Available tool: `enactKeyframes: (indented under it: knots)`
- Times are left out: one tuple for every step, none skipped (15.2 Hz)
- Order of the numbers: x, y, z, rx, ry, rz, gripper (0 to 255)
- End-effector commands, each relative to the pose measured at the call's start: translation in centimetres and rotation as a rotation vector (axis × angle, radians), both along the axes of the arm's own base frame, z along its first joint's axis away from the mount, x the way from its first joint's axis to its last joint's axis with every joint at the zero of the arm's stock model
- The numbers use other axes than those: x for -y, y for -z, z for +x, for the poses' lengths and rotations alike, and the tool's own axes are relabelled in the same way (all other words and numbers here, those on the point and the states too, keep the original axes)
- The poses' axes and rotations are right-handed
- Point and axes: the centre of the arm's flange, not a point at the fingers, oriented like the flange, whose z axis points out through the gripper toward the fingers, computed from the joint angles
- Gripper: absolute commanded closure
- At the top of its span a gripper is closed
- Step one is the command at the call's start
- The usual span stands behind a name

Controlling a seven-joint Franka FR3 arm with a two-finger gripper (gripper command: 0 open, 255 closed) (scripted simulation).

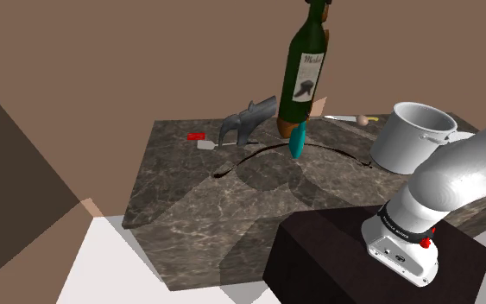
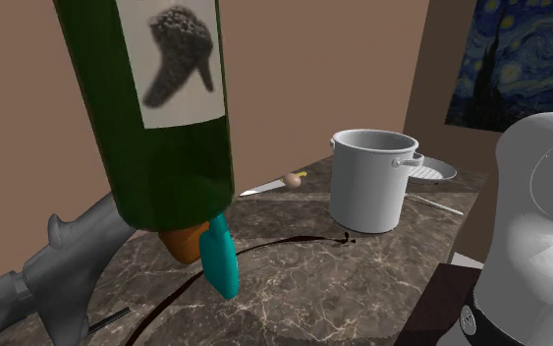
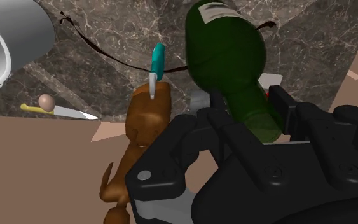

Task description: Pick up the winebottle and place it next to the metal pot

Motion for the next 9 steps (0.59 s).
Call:
enactKeyframes:
  knots:
    - [1.9, -0.4, -1.9, 0.0, -0.001, 0.001, 255]
    - [2.9, -0.5, -2.8, 0.0, -0.001, 0.001, 255]
    - [3.9, -0.7, -3.6, 0.0, -0.001, 0.001, 255]
    - [4.9, -0.9, -4.5, 0.0, -0.001, 0.001, 255]
    - [5.9, -1.1, -5.3, 0.0, -0.001, 0.001, 255]
    - [6.9, -1.3, -6.2, 0.0, -0.001, 0.001, 255]
    - [7.9, -1.4, -7.0, 0.0, -0.001, 0.001, 255]
    - [8.9, -1.6, -7.9, 0.0, -0.001, 0.001, 255]
    - [9.9, -1.8, -8.7, 0.0, -0.001, 0.001, 255]
